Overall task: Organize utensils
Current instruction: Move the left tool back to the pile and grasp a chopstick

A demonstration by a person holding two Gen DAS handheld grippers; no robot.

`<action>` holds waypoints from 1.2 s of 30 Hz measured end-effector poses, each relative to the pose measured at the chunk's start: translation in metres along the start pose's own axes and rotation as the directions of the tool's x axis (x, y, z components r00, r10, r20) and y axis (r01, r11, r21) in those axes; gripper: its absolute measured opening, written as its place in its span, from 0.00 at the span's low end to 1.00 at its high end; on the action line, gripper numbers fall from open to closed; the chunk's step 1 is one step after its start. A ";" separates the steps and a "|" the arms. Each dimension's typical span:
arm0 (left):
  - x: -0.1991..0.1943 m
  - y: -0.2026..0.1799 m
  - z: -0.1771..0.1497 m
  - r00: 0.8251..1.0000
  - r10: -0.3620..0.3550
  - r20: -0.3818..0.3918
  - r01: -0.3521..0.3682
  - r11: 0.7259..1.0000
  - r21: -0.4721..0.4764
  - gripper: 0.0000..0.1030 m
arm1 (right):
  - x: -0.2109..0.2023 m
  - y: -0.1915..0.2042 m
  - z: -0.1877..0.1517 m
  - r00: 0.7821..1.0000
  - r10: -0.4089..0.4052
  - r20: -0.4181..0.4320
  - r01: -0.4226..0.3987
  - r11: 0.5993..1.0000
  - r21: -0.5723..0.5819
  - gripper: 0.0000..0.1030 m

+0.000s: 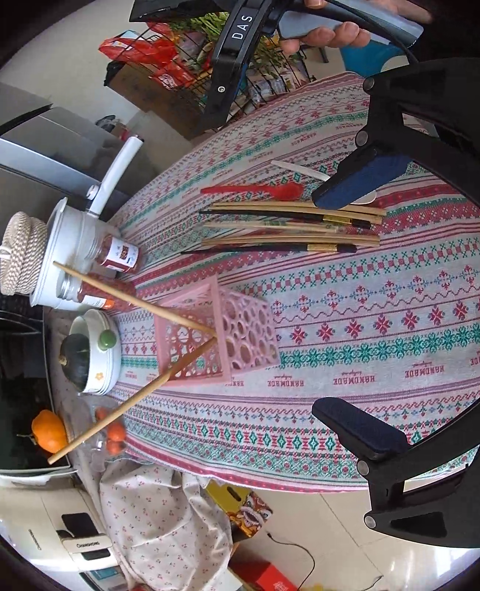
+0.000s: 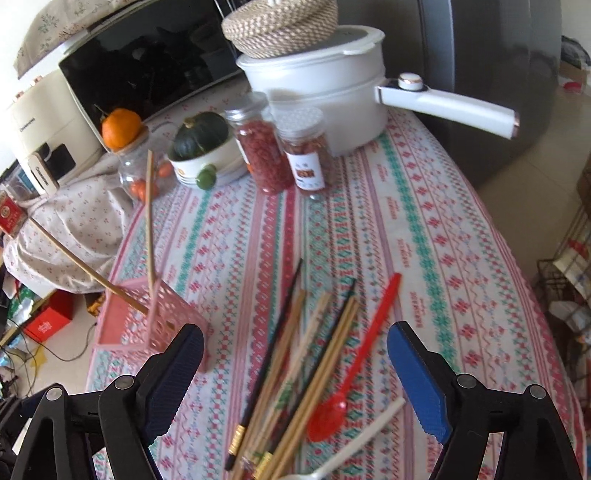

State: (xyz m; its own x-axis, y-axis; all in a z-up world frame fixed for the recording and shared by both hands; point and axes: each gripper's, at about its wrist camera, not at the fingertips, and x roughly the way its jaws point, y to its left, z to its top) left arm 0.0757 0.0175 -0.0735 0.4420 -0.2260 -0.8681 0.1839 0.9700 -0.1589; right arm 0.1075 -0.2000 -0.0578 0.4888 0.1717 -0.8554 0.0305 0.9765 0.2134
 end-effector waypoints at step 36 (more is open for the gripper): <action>0.161 -0.105 0.076 0.992 0.010 -0.122 0.001 0.995 0.095 0.18 | 0.038 -0.117 -0.019 0.966 -0.087 -0.244 0.118 0.986 0.118 0.84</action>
State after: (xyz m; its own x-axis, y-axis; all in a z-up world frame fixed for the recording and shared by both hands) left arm 0.1946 -0.1271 -0.1603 0.3331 -0.2033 -0.9207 0.2673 0.9568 -0.1145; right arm 0.1060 -0.3056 -0.1241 0.2563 0.1129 -0.9600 0.1903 0.9678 0.1647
